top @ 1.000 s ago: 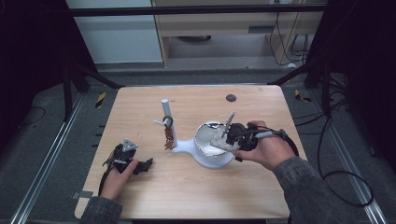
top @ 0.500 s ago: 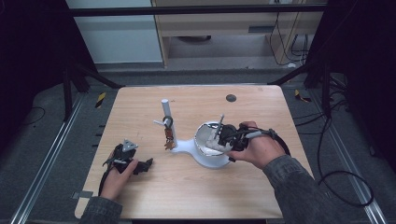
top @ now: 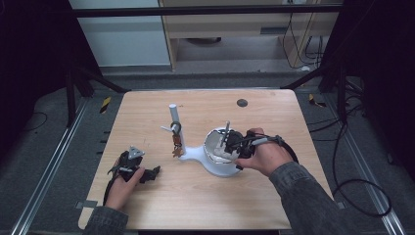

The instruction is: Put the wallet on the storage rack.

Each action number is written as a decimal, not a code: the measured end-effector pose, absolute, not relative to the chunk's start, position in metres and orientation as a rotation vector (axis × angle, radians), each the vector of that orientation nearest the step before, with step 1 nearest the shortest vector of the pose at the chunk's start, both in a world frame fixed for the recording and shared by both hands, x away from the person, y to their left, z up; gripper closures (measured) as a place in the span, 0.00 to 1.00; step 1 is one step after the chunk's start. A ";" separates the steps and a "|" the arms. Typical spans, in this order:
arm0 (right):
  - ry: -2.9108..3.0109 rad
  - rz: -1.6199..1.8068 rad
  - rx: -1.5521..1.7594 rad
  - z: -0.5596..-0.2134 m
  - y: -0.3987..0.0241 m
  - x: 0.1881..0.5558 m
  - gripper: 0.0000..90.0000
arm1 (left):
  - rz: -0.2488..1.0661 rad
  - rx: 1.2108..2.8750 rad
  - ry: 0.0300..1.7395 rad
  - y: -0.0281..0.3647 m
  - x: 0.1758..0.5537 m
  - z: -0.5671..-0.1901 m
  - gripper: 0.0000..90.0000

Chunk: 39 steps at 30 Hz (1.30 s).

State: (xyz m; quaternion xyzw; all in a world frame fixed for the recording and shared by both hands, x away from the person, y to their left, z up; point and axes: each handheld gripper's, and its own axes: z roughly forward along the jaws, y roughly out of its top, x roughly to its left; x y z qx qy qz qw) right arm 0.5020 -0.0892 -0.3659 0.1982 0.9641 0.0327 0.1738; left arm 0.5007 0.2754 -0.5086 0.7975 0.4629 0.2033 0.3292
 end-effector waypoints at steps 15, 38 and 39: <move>2.739 0.058 0.560 -0.370 -0.081 0.509 0.34 | 0.531 2.087 1.212 0.275 0.501 -0.509 0.00; 2.746 0.030 0.551 -0.376 -0.072 0.518 0.34 | 0.531 2.087 1.212 0.275 0.501 -0.509 0.00; 2.746 0.033 0.558 -0.376 -0.071 0.517 0.34 | 0.531 2.087 1.212 0.275 0.501 -0.509 0.00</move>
